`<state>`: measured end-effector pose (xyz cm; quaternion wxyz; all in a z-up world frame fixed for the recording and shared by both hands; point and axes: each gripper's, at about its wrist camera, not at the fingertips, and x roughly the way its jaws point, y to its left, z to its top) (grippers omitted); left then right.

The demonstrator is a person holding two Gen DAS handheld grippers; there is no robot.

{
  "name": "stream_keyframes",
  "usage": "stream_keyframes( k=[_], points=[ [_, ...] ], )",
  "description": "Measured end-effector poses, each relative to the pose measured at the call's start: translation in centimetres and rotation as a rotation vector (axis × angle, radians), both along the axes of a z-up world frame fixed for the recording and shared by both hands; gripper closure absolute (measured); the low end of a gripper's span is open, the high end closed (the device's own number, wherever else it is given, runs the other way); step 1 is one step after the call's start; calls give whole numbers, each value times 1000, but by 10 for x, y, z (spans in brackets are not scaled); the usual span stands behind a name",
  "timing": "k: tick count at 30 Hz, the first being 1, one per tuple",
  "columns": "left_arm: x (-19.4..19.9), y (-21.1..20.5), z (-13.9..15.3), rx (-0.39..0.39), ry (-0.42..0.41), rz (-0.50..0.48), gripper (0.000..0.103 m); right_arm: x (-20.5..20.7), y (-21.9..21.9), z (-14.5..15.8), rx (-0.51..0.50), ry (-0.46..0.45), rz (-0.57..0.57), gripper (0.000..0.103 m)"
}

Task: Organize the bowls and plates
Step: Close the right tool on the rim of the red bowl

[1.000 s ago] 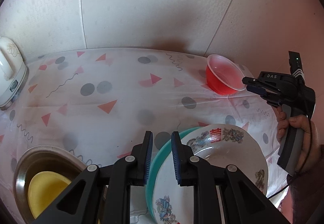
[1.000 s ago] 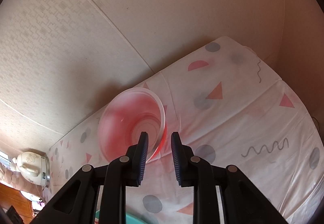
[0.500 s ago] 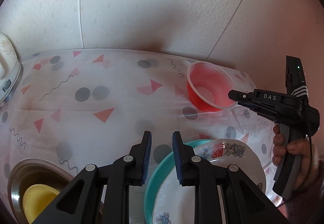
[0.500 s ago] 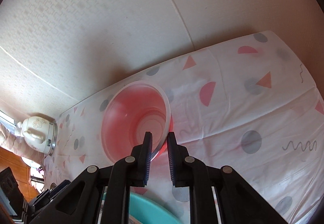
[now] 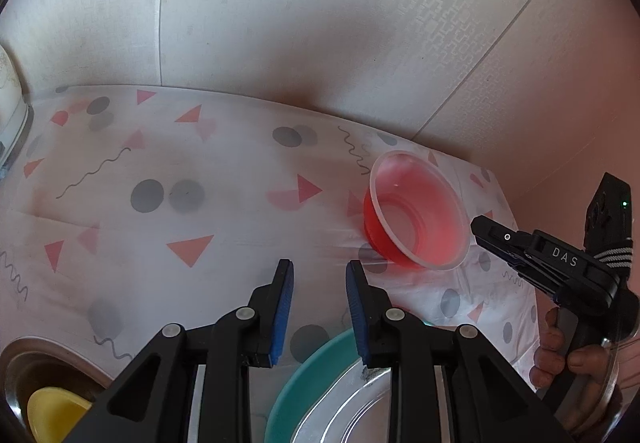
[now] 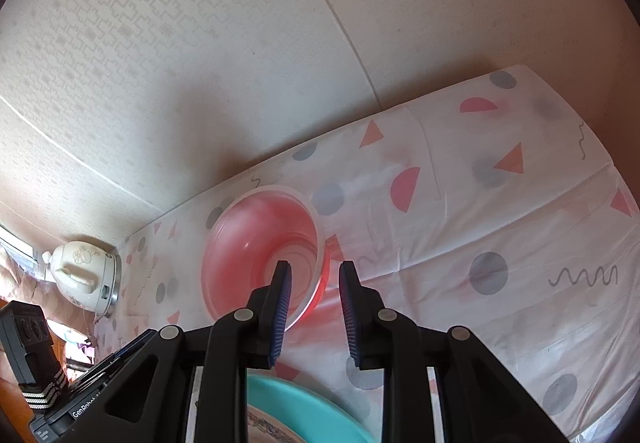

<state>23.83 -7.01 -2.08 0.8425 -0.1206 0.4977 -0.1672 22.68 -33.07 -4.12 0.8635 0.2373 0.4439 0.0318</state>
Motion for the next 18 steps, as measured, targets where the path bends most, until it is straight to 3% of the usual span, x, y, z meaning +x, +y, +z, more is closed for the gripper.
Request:
stream_keyframes(
  k=[9,18],
  points=[
    [22,-21,3,-91,-4,-29,75,1,3,1,-29,5,-12,87],
    [37,-45,-13,-115,60,-66,79,6,6,-7,-20,26,-1,94]
  ],
)
